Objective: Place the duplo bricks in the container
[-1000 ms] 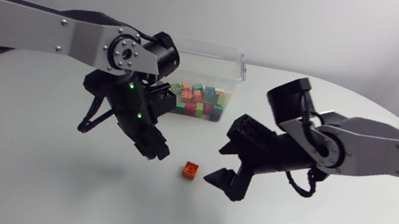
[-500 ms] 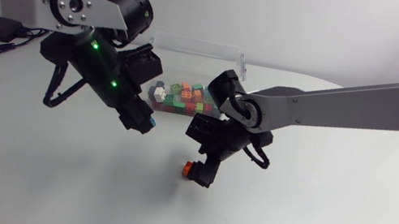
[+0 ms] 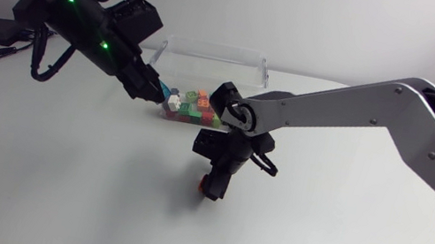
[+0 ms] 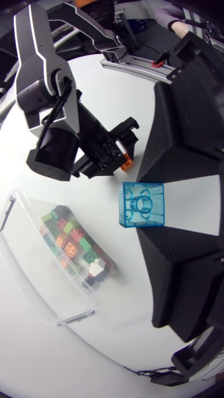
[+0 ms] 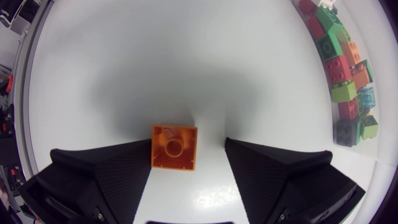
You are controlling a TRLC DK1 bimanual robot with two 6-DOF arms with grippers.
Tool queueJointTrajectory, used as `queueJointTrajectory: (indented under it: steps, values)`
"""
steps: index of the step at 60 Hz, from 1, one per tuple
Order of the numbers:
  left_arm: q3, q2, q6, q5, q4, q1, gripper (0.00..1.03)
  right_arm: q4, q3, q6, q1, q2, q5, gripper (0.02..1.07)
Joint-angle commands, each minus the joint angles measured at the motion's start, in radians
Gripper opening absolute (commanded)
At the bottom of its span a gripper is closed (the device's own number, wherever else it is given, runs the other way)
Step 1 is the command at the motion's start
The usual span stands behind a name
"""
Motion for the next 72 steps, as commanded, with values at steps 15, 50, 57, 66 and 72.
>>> queueJointTrajectory:
  steps: [15,50,57,66,72]
  values:
    - [0.09,0.017,0.017,0.06,0.063,0.063,0.29,-0.02,-0.013,-0.034,-0.001,-0.002,-0.021,0.3]
    - [0.266,0.271,-0.086,0.102,0.295,0.103,0.3,-0.103,-0.056,-0.025,-0.102,-0.338,-0.077,0.3]
    - [0.335,0.347,-0.104,0.102,0.327,0.117,0.3,-0.111,-0.028,-0.008,-0.111,-0.366,-0.091,0.3]
    - [0.423,0.428,-0.129,0.102,0.341,0.126,0.31,-0.111,0.012,0.02,-0.12,-0.384,-0.107,0.3]
    - [0.433,0.446,-0.15,0.091,0.399,0.124,0.33,-0.106,0.046,0.043,-0.137,-0.386,-0.132,0.3]
